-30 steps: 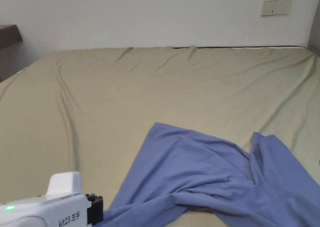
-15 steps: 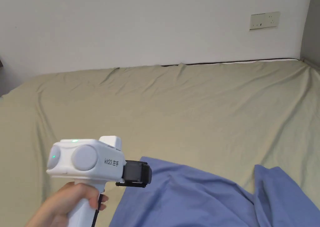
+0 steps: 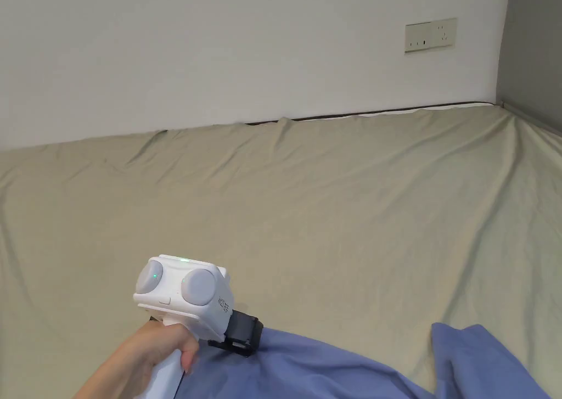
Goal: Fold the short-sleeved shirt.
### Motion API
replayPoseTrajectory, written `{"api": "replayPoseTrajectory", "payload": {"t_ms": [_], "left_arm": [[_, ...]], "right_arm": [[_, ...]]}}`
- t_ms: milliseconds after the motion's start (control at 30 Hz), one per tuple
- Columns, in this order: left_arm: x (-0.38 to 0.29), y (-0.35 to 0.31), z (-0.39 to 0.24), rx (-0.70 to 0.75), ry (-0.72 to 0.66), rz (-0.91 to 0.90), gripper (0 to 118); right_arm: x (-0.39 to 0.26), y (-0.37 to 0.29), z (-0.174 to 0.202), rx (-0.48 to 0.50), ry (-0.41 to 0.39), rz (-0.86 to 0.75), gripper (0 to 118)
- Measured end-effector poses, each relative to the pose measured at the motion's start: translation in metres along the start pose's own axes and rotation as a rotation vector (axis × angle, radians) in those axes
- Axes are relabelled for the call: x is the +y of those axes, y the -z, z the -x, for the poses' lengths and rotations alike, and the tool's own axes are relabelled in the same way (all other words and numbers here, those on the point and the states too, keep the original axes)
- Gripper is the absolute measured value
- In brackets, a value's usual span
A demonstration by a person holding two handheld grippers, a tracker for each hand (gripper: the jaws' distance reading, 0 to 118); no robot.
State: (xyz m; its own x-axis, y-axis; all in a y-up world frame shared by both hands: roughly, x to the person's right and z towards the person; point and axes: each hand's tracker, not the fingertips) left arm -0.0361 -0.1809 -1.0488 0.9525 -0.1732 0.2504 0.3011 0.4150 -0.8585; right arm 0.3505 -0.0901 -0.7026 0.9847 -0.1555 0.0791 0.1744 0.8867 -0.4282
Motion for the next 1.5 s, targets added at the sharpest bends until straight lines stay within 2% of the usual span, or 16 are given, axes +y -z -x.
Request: {"api": "replayPoseTrajectory", "payload": {"t_ms": [67, 133, 233, 300, 333, 467, 600, 733, 767, 800, 833, 867, 967, 1133, 1400, 1500], "left_arm": [[-0.002, 0.0, 0.002, -0.025, -0.03, -0.032, 111], [-0.003, -0.005, 0.007, -0.064, -0.086, -0.01, 98], [-0.001, -0.018, 0.012, -0.181, -0.132, 0.005, 56], [0.002, -0.022, 0.006, -0.195, -0.066, 0.0, 13], [0.002, -0.025, 0.001, -0.235, -0.052, -0.001, 6], [0.003, -0.026, -0.024, -0.13, 0.095, 0.009, 6], [0.002, -0.026, -0.027, -0.136, 0.073, 0.021, 6], [-0.001, -0.021, -0.026, -0.129, 0.051, 0.003, 6], [-0.001, -0.022, -0.027, -0.113, 0.075, -0.012, 6], [-0.001, -0.023, -0.029, -0.107, 0.091, -0.015, 5], [-0.002, -0.021, -0.031, -0.1, 0.091, -0.014, 5], [-0.002, -0.021, -0.033, -0.092, 0.089, -0.015, 5], [-0.004, -0.021, -0.035, -0.076, 0.083, -0.023, 5], [-0.01, -0.026, -0.035, -0.089, 0.063, -0.031, 5], [-0.014, -0.029, -0.034, -0.115, 0.049, -0.037, 5], [-0.015, -0.029, -0.035, -0.112, 0.059, -0.049, 5]], "right_arm": [[-0.001, -0.001, 0.001, 0.007, -0.002, 0.003, 0], [0.0, -0.003, -0.001, 0.018, -0.003, 0.002, 0], [0.001, -0.004, -0.002, 0.019, 0.007, -0.005, 0], [0.002, -0.005, -0.003, 0.028, 0.021, -0.013, 0], [0.003, -0.006, -0.003, 0.03, 0.023, -0.015, 0], [0.007, -0.012, 0.0, 0.025, -0.003, -0.027, 0], [0.011, -0.015, -0.003, 0.023, -0.004, -0.031, 0], [0.024, -0.003, -0.02, -0.009, 0.026, 0.016, 16], [0.03, 0.004, -0.026, -0.016, 0.031, 0.055, 42], [0.037, 0.015, -0.033, -0.02, 0.027, 0.098, 83], [0.045, 0.03, -0.038, -0.013, 0.013, 0.171, 104], [0.052, 0.042, -0.042, -0.01, -0.004, 0.221, 109], [0.07, 0.087, -0.053, -0.014, -0.061, 0.373, 106], [0.077, 0.148, -0.07, 0.031, 0.032, 0.597, 96], [0.091, 0.201, -0.046, 0.061, 0.012, 0.649, 96], [0.088, 0.216, -0.035, 0.052, -0.045, 0.684, 96]]}}
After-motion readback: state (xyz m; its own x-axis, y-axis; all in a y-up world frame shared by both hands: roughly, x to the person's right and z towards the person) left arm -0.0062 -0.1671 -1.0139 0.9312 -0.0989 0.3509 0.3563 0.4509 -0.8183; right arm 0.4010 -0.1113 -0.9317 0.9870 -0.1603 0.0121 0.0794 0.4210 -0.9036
